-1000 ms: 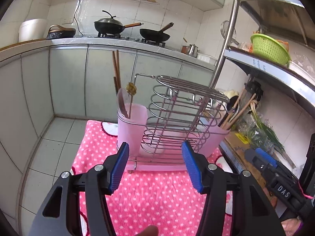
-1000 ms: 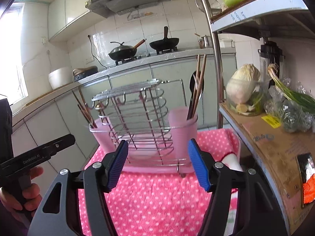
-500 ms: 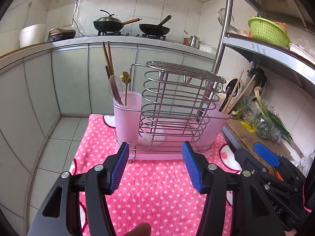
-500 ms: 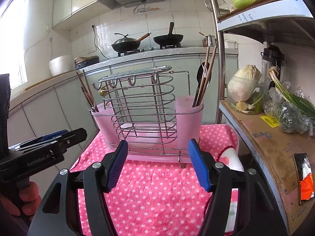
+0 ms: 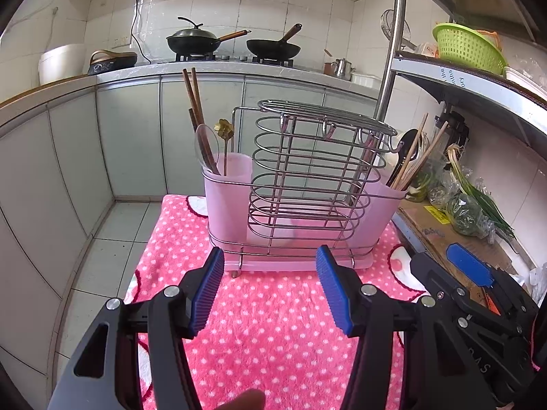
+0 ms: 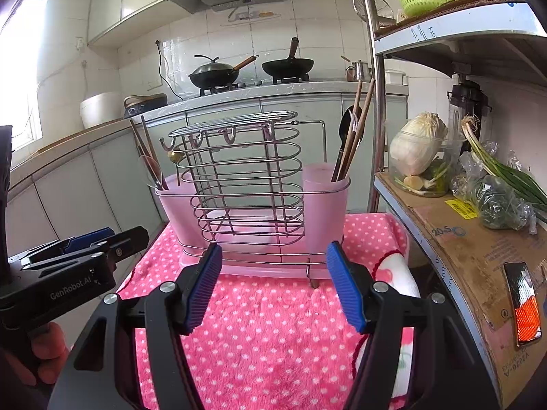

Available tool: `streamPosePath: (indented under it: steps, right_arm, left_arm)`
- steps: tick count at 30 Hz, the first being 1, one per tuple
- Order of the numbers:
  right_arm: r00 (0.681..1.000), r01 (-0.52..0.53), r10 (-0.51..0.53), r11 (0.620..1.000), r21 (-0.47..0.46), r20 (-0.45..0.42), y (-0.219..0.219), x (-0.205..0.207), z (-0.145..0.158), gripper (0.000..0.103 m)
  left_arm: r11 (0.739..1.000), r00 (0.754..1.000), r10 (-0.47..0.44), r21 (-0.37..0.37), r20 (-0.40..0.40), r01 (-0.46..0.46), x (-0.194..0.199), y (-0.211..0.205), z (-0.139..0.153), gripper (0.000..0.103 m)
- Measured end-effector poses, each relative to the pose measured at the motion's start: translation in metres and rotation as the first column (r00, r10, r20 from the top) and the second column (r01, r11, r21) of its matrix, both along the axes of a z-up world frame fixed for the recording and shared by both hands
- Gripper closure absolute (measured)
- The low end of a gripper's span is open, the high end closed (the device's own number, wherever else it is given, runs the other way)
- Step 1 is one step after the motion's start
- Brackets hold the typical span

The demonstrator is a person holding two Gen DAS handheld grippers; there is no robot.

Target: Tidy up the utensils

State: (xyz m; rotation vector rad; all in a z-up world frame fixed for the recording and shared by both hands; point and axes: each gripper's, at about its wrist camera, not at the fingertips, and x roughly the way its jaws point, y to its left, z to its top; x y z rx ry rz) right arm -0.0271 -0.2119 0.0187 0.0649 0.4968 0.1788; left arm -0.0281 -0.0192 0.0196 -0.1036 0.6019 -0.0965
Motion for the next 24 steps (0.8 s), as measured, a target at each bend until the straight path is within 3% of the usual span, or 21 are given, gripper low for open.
streamPosePath:
  steps: [24]
  right_arm:
    - [1.000, 0.000, 0.000, 1.000, -0.003, -0.003, 0.0013, -0.0002, 0.0001, 0.039]
  left_arm:
    - [1.000, 1.000, -0.004, 0.016, 0.001, 0.004, -0.0021, -0.0015, -0.0003, 0.048]
